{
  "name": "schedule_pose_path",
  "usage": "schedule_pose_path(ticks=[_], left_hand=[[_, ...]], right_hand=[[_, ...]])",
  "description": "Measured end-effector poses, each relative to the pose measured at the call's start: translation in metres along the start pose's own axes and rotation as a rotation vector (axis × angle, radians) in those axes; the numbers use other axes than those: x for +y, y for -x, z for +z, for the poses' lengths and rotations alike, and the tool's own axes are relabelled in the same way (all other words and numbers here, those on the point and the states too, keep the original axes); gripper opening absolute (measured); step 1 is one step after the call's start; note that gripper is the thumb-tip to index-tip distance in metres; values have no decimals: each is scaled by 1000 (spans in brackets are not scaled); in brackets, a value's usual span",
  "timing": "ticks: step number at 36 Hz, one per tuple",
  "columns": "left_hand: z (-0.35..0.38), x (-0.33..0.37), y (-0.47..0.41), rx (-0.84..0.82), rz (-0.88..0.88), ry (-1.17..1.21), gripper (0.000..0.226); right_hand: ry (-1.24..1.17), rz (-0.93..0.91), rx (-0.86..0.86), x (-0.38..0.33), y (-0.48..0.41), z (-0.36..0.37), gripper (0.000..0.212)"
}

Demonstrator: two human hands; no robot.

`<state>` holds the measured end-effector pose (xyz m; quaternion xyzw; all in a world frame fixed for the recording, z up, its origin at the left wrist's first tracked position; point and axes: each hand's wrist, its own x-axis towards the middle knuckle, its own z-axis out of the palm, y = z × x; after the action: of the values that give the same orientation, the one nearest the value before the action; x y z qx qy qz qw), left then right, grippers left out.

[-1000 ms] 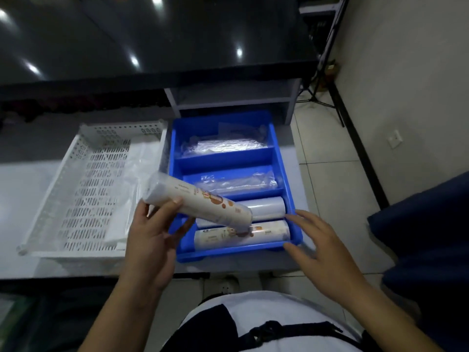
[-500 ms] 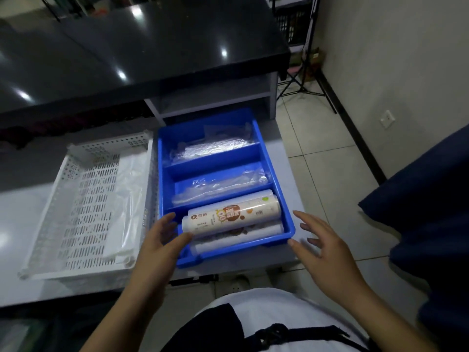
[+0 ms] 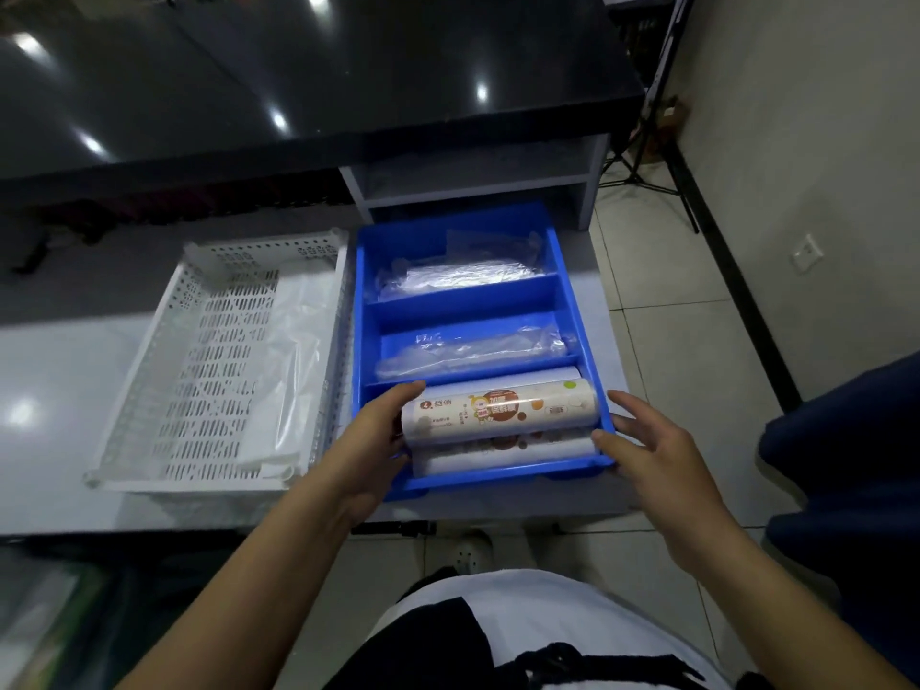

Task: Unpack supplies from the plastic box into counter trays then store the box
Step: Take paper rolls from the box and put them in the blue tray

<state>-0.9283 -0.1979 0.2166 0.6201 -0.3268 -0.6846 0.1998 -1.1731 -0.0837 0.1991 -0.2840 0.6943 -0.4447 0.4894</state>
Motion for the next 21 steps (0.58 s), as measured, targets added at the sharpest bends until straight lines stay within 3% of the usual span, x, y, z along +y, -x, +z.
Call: schedule_pose_path(ticks=[7,11,13,18,21], left_hand=[[-13,0,4,41,87,25,37],[-25,5,13,19,207,-56,21],[-41,8,24,23,316,-140,32],[-99,5,43,193,499,-675,71],[-126,-6,41,149,470,-1064,85]], right_hand=[[1,38,-60,2,5,15,57],[-21,45,-67,2,6,20,40],[-30,30,-72,3,7,21,34],[16,1,-57,5,7,30,45],[35,-10,-41,3,4,34,43]])
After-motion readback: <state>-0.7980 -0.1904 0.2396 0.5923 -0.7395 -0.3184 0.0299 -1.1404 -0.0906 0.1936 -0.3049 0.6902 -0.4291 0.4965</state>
